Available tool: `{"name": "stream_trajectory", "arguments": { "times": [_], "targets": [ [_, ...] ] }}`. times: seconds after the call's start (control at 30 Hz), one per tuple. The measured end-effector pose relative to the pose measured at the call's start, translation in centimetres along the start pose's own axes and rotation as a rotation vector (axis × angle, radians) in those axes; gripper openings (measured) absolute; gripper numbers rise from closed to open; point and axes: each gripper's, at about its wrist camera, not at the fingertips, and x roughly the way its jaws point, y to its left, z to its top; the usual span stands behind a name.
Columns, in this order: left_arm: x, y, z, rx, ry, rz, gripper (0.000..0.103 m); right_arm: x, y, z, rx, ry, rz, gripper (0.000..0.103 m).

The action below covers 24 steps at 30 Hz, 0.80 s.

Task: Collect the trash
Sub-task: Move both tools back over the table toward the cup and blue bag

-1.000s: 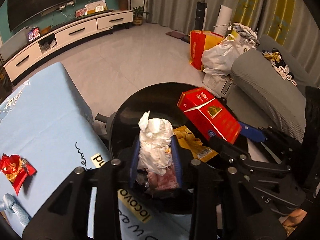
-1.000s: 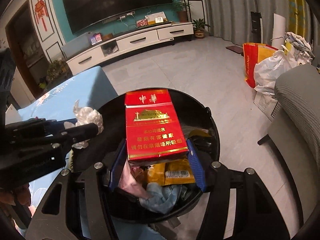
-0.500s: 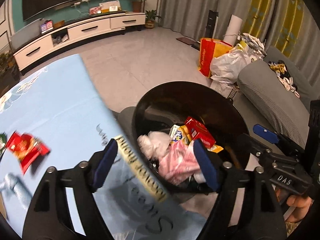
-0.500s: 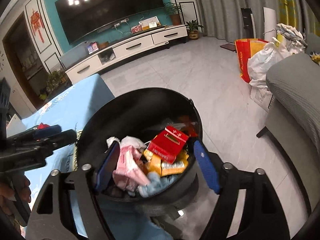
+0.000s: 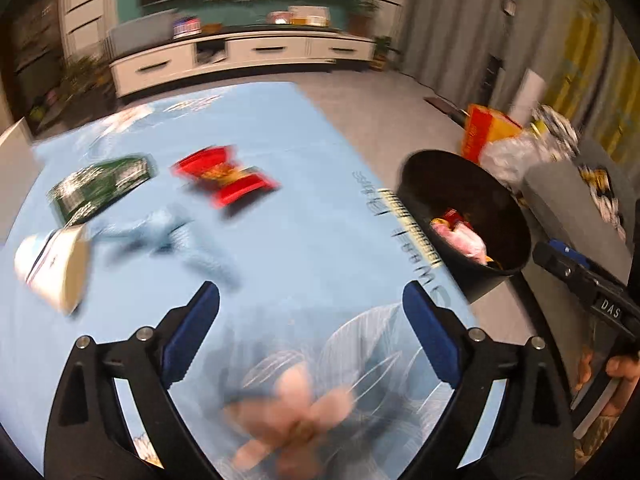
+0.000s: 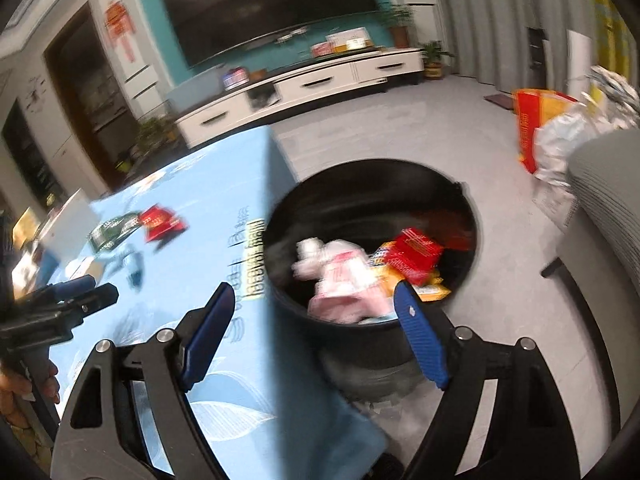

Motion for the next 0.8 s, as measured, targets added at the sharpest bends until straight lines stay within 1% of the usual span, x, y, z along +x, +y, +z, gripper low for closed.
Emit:
{"name": "stream_trajectory", "arguments": {
  "times": [0.1, 0.2, 0.27, 0.33, 0.4, 0.5, 0.6, 0.67, 0.73, 0.8],
  "targets": [
    [-2.6, 4.2, -1.9, -0.087, -0.022, 0.067, 0.093, 0.4, 3.3, -0.1, -0.044, 0.028, 0.071, 0.080],
    [-4.9, 8.2, -3.6, -0.171, -0.042, 0.116, 0.093, 0.6, 7.1, -0.2, -0.104, 0.049, 0.134, 0.080],
    [-6.0, 10.2, -4.5, -0.201, -0.053, 0.143, 0.093, 0.7, 9.7, -0.2, -0.161, 0.049, 0.156, 0.080],
    [-7.1, 12.2, -5.2, -0.236, -0.064, 0.168, 0.093, 1.3, 12.1, -0.1, -0.201, 0.067, 0.164, 0.080],
    [-8.5, 13.9, -5.9, -0.272, -0.083, 0.179, 0.093, 1.4, 13.7, -0.1, -0.221, 0.073, 0.191, 0.080],
    [-10.0, 15.7, -6.7, -0.294, -0.105, 0.207, 0.096, 2.2, 16.0, -0.2, -0.233, 0.096, 0.210, 0.080],
    [-10.7, 17.2, -7.7, -0.308, -0.122, 0.211, 0.098, 3.1, 18.5, -0.7, -0.274, 0.127, 0.229, 0.080],
    [-10.5, 17.9, -8.0, -0.299, -0.134, 0.219, 0.100, 3.8, 19.9, -1.1, -0.310, 0.136, 0.238, 0.080],
    [-10.2, 18.7, -8.3, -0.303, -0.124, 0.225, 0.100, 4.8, 20.9, -1.3, -0.323, 0.161, 0.224, 0.080],
    [-9.5, 19.5, -8.0, -0.293, -0.119, 0.213, 0.100, 5.7, 21.3, -1.2, -0.325, 0.181, 0.236, 0.080]
  ]
}}
